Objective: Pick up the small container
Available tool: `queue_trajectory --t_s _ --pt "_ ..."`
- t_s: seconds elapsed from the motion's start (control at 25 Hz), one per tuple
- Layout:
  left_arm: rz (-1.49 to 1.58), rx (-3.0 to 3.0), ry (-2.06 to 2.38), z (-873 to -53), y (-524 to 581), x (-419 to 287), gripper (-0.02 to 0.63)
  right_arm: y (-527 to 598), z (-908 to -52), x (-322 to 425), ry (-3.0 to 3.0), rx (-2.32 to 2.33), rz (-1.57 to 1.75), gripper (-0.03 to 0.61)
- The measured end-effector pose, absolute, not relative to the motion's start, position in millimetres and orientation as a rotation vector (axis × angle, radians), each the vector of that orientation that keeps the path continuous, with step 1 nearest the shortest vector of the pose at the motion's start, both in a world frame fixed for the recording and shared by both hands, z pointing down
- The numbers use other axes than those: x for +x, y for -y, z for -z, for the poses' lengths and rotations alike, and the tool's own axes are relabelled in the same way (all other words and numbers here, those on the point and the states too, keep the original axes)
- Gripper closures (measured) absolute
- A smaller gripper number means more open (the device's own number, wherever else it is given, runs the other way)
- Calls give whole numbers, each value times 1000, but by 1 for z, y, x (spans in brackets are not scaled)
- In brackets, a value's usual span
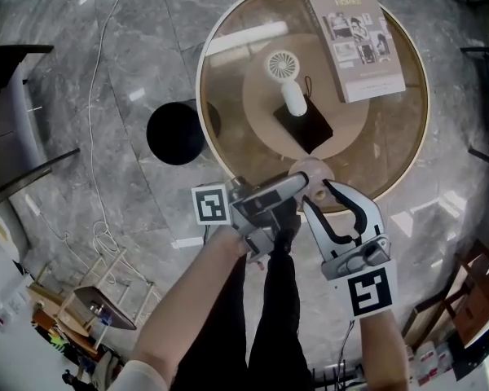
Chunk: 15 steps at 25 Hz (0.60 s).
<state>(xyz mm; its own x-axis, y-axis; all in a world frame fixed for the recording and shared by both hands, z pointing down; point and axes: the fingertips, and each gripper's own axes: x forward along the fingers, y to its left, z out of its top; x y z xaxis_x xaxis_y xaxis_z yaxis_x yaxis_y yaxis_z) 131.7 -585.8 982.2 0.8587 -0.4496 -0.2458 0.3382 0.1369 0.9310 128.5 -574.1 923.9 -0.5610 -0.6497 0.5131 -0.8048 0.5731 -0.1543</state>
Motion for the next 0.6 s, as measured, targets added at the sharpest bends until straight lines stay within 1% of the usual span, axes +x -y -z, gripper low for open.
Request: queue_trajectory --t_s 0.2,0.6 --pt "606 1330 92 -936 582 131 336 567 -879 128 2434 1167 -496 430" --pt "690 1322 123 -818 567 130 336 553 -759 126 2532 1086 -403 430"
